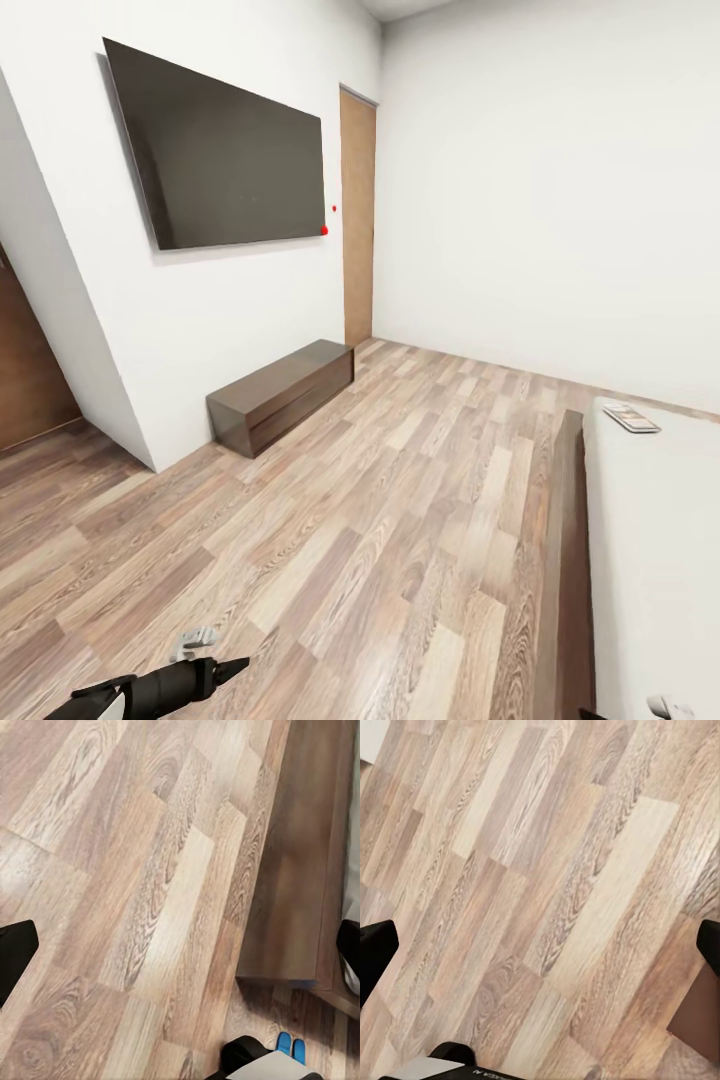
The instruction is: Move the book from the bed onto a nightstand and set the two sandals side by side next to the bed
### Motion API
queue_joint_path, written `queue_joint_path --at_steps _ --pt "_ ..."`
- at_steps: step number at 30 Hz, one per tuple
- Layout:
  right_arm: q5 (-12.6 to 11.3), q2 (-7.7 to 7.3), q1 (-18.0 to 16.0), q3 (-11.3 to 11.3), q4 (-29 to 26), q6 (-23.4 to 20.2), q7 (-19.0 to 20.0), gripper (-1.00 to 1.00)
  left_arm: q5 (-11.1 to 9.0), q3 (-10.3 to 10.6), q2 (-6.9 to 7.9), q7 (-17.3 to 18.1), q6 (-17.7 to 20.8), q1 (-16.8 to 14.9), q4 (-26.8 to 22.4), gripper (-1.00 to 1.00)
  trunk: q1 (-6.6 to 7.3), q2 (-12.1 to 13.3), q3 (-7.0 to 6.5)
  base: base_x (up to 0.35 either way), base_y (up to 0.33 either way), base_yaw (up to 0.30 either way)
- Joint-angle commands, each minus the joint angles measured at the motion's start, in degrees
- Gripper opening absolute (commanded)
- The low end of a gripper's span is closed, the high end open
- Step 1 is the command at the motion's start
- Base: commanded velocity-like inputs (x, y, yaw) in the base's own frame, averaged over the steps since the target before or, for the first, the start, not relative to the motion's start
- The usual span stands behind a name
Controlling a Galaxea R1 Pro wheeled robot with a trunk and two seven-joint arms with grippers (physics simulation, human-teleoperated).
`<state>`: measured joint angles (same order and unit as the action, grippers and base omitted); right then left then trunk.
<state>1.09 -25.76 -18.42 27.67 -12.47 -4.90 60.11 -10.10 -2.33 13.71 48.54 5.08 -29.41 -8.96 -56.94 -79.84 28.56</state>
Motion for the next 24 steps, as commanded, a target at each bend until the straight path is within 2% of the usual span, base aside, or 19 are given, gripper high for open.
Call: queue_joint_path --at_steps 1,24 --pt "0.11 0.01 -0.04 0.37 -0.02 -0.50 0.27 1.00 -0.19 -0.22 0.00 0.24 0.54 -0.03 0.01 1.00 -0.03 -0.03 0.06 0.332 0.000 0.000" --pt "0.14 0.01 -0.04 0.37 -0.02 -0.55 0.27 1.00 -0.27 -0.22 0.09 0.31 0.54 -0.03 0.07 1.00 -0.03 -0.03 0.06 0.334 0.000 0.000"
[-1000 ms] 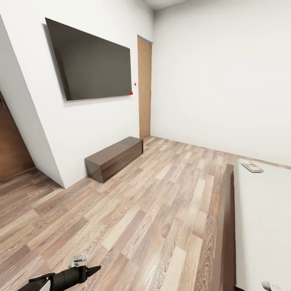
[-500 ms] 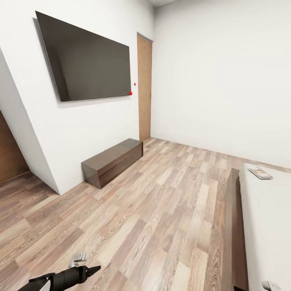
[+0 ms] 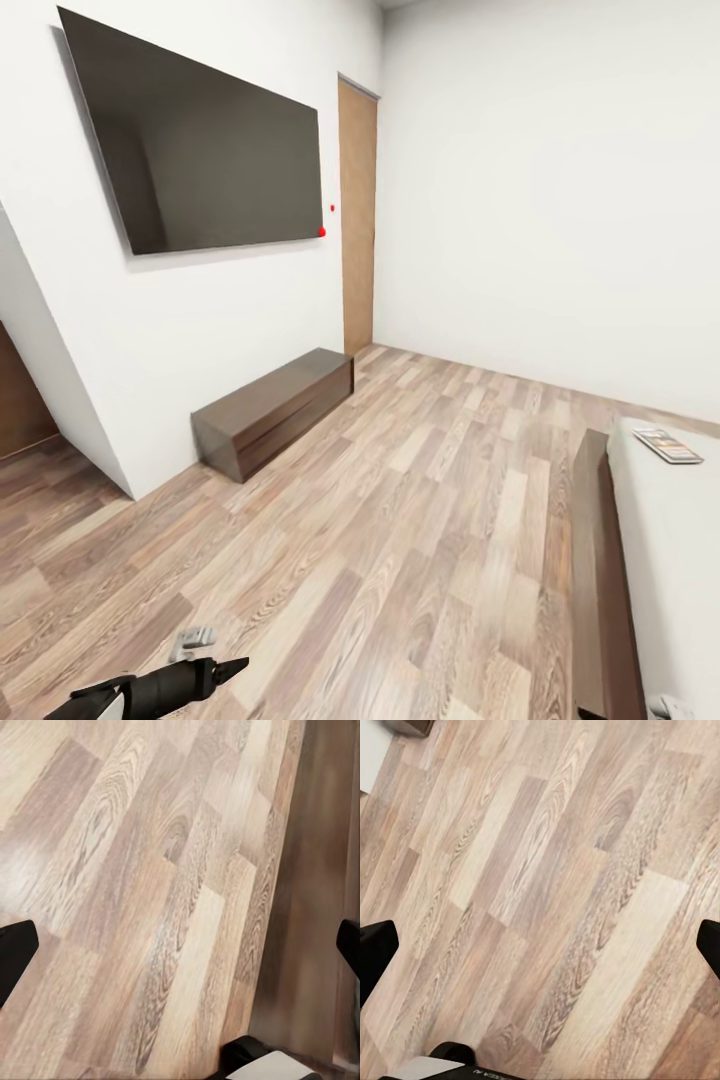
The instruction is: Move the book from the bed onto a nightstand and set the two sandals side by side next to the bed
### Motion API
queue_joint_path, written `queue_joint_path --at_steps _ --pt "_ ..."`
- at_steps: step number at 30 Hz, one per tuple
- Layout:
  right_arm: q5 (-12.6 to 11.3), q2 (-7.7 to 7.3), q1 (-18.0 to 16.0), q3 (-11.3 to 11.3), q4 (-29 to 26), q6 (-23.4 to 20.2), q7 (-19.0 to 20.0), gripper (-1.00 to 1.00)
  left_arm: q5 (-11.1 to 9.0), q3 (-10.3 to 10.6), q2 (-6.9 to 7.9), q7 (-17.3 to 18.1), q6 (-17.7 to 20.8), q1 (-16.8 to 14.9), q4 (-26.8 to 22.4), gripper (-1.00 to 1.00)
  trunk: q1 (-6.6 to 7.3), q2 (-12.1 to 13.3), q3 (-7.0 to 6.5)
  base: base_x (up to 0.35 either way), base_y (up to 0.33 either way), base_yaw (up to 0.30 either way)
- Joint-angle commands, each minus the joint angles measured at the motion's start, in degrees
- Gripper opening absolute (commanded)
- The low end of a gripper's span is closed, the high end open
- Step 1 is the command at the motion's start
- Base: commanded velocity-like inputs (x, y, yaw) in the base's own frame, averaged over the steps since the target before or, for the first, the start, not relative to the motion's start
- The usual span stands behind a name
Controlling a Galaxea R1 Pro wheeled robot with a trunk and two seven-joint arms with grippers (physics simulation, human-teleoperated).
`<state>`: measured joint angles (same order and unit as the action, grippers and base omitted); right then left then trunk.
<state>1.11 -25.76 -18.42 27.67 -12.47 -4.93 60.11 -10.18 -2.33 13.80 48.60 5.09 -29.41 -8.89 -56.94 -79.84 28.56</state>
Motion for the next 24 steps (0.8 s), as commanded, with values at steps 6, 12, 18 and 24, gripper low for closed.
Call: queue_joint_path --at_steps 6,12,18,24 --pt "0.12 0.06 -0.04 0.37 -0.02 -0.52 0.27 1.00 -0.19 -0.22 0.00 0.19 0.54 -0.03 0.01 1.00 -0.03 -0.03 0.06 0.334 0.000 0.000" --pt "0.12 0.10 -0.04 0.37 -0.02 -0.51 0.27 1.00 -0.19 -0.24 0.00 0.18 0.54 -0.03 0.01 1.00 -0.03 -0.03 0.06 0.334 0.000 0.000" --pt "0.12 0.36 -0.05 0.37 -0.07 -0.50 0.27 1.00 -0.19 -0.23 0.00 0.10 0.54 -0.03 0.01 1.00 -0.03 -0.03 0.06 0.334 0.000 0.000" --pt "0.12 1.21 -0.05 0.37 -0.10 -0.47 0.21 1.00 -0.19 -0.22 0.00 0.09 0.54 -0.03 0.01 1.00 -0.03 -0.03 0.06 0.334 0.000 0.000"
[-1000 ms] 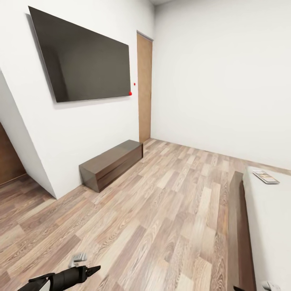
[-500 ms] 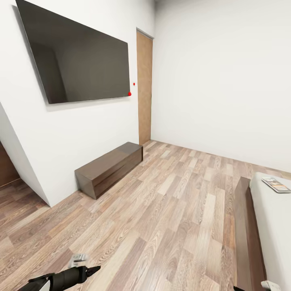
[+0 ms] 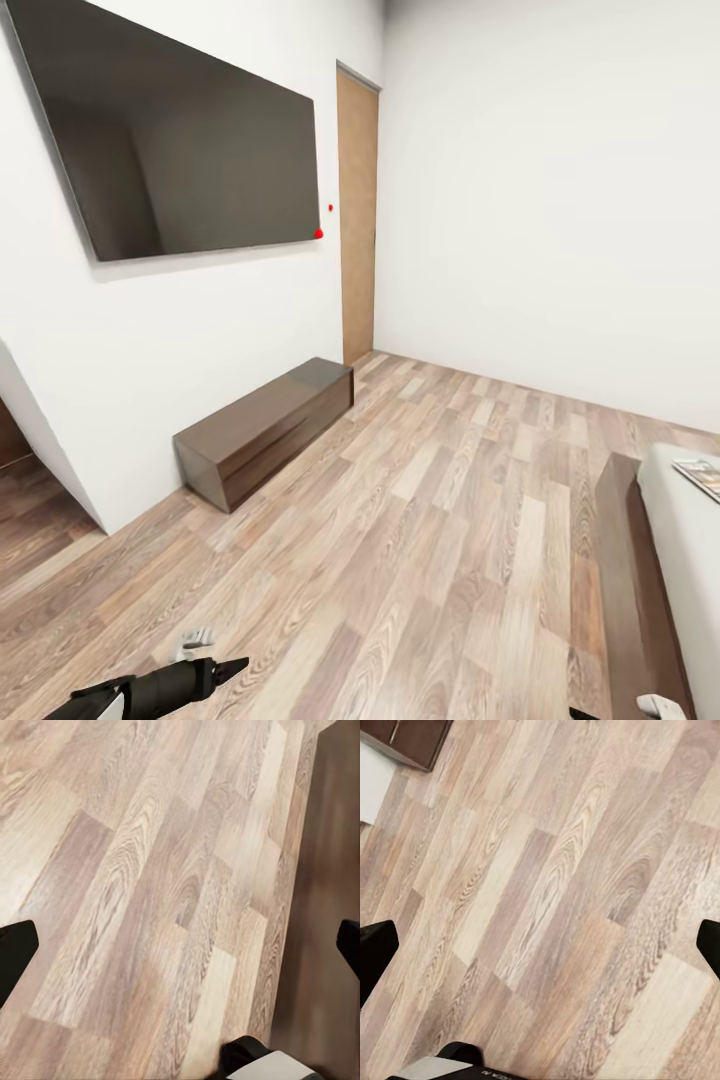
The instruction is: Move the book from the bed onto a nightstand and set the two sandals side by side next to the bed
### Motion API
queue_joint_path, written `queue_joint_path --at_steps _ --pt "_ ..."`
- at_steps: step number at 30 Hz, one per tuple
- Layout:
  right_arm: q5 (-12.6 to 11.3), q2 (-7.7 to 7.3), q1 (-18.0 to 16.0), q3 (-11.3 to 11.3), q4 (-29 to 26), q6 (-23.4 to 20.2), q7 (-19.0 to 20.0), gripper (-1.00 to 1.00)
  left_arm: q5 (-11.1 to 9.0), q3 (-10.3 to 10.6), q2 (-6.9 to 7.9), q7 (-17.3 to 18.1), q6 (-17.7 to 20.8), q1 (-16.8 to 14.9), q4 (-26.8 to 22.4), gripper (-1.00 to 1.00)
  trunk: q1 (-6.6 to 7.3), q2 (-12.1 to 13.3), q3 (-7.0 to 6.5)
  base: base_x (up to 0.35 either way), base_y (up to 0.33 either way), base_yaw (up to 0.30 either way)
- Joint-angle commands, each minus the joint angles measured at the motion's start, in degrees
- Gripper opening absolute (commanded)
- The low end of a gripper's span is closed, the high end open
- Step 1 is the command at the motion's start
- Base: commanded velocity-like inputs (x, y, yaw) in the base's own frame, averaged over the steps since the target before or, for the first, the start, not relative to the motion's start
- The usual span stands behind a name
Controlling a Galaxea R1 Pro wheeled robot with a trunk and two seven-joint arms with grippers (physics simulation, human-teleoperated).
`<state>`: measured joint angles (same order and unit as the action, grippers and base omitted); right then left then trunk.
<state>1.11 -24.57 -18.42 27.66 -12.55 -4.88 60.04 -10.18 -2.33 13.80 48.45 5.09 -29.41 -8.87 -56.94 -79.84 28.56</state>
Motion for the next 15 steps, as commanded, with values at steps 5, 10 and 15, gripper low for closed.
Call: queue_joint_path --at_steps 5,10,15 --pt "0.12 0.13 -0.03 0.37 -0.02 -0.54 0.25 1.00 -0.19 -0.22 -0.02 0.24 0.54 -0.03 0.00 1.00 -0.03 -0.03 0.06 0.334 0.000 0.000" --pt "0.12 0.18 -0.03 0.37 0.00 -0.50 0.26 1.00 -0.19 -0.22 -0.07 0.21 0.54 -0.03 0.00 1.00 -0.03 -0.03 0.06 0.334 0.000 0.000" --pt "0.15 2.93 -0.03 0.37 0.06 -0.45 -1.97 1.00 -0.19 -0.15 -0.31 -0.04 0.54 -0.03 0.05 1.00 -0.03 -0.03 0.06 0.334 0.000 0.000"
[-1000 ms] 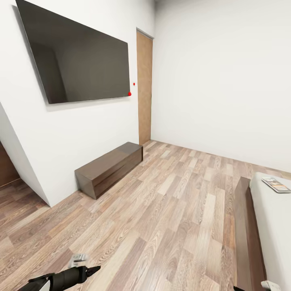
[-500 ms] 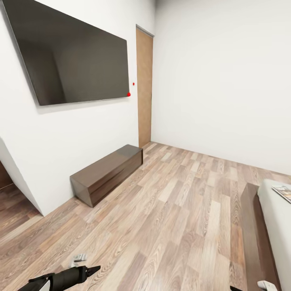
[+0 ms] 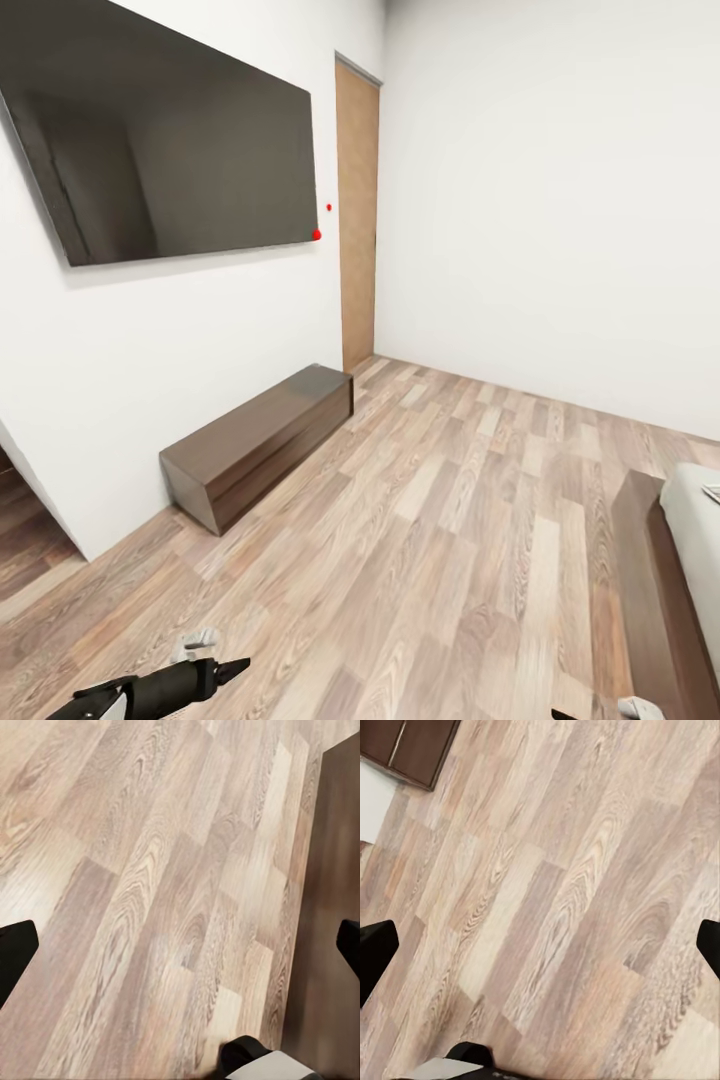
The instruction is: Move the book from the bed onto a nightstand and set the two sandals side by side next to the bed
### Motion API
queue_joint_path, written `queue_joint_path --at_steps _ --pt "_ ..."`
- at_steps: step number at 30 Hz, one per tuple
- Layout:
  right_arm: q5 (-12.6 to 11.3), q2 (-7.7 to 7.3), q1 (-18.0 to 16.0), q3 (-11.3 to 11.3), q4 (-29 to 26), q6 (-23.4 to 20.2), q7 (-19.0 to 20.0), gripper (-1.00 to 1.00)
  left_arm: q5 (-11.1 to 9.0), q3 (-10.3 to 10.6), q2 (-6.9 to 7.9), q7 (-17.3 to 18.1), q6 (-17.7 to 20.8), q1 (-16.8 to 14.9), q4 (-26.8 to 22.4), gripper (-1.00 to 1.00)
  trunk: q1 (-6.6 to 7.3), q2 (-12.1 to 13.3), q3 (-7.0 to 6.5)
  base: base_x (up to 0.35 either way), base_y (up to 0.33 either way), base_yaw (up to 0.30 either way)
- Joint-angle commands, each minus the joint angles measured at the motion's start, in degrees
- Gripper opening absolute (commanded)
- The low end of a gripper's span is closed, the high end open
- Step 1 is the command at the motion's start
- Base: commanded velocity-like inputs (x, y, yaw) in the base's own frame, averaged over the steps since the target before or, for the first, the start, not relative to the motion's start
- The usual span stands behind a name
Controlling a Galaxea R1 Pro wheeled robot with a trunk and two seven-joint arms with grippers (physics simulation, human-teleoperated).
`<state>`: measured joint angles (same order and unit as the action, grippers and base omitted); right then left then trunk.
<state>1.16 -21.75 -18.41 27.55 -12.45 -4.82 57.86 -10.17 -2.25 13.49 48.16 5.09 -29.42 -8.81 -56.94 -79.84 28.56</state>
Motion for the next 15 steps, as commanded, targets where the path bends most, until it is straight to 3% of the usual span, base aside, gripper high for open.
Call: queue_joint_path --at_steps 1,3,4,5,9,15 --pt "0.12 0.73 -0.05 0.49 -0.03 -0.50 -0.87 1.00 -0.20 -0.22 -0.13 0.14 0.52 -0.02 0.00 1.00 -0.03 -0.03 0.06 0.334 0.000 0.000" --pt "0.26 3.03 -0.05 0.49 -0.01 -0.33 -6.96 1.00 -0.16 -0.22 -0.91 -1.04 0.49 -0.02 0.01 1.00 -0.03 -0.03 0.06 0.334 0.000 0.000" --pt "0.32 6.60 -0.05 0.47 0.04 3.28 -15.61 1.00 -0.07 -0.21 -2.31 -4.45 0.24 -0.02 0.76 1.00 -0.03 -0.03 0.06 0.334 0.000 0.000" --pt "0.30 7.61 -0.05 0.48 0.05 4.72 -17.48 1.00 0.00 -0.21 -2.93 -5.97 -0.43 -0.02 1.30 1.00 -0.03 -0.03 0.06 0.334 0.000 0.000" --pt "0.26 8.58 -0.05 0.49 0.06 6.03 -19.19 1.00 -0.01 -0.21 -4.11 -7.93 -3.06 -0.02 2.24 1.00 -0.03 -0.03 0.06 0.334 0.000 0.000" --pt "0.25 8.72 -0.05 0.49 0.06 6.21 -19.42 1.00 0.05 -0.21 -4.32 -8.23 -3.69 -0.02 3.05 1.00 -0.03 -0.03 0.06 0.334 0.000 0.000"
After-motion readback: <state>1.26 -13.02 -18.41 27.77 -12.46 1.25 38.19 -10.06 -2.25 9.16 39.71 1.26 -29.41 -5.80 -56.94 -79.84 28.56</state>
